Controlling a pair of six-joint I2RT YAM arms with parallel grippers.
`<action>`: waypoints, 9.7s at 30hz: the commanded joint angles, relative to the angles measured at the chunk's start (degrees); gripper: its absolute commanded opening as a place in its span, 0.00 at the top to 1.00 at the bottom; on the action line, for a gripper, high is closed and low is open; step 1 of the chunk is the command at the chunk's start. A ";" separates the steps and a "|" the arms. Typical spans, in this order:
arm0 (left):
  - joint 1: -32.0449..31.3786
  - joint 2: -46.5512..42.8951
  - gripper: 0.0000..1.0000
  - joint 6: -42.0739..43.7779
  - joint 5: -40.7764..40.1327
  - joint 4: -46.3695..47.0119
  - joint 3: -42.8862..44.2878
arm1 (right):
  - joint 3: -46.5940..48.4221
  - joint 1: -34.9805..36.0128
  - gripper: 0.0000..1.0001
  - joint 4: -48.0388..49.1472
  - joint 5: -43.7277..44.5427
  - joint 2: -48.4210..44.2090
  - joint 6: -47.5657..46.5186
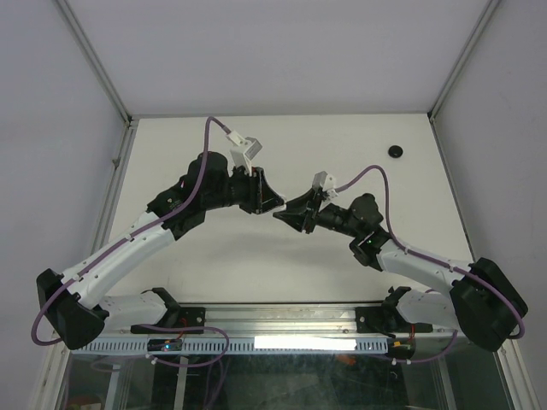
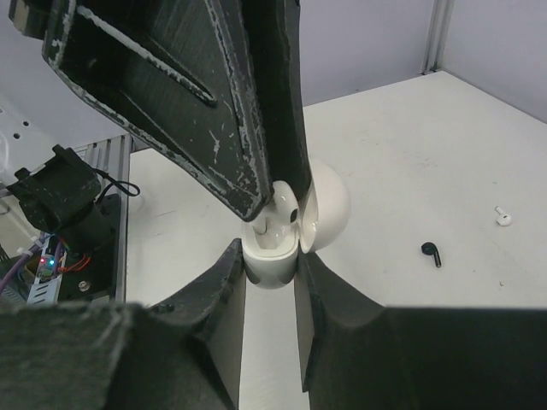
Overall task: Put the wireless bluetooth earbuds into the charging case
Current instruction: Place the earbud in the charging case, then pick up the earbud from the center of the board, then place the earbud at the center of the board, then pick up the earbud from the center of the board, then place the earbud in the charging case.
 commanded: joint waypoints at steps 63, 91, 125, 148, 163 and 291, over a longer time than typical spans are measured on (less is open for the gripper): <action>19.74 47.28 0.50 12.90 -25.98 2.21 27.62 | -4.49 0.00 1.00 -15.74 22.68 -14.14 -11.85; 22.04 63.60 0.64 16.11 -25.81 1.70 38.80 | -3.57 -0.27 1.00 -14.45 21.04 -12.17 -11.66; 5.15 29.79 0.79 17.12 -13.76 -2.96 6.37 | -6.68 -0.27 1.00 -21.86 24.77 -20.53 -6.28; -6.61 28.03 0.58 9.62 -26.98 -1.76 -7.56 | -8.83 -0.27 1.00 -21.70 24.29 -19.26 -4.37; -6.41 25.15 0.52 7.54 -34.83 -6.13 -9.47 | -9.18 -0.27 1.00 -19.45 23.68 -19.38 -3.71; -19.85 -3.15 0.81 53.65 -28.58 22.04 -9.54 | -4.21 -0.01 1.00 -8.11 10.28 -14.75 -0.98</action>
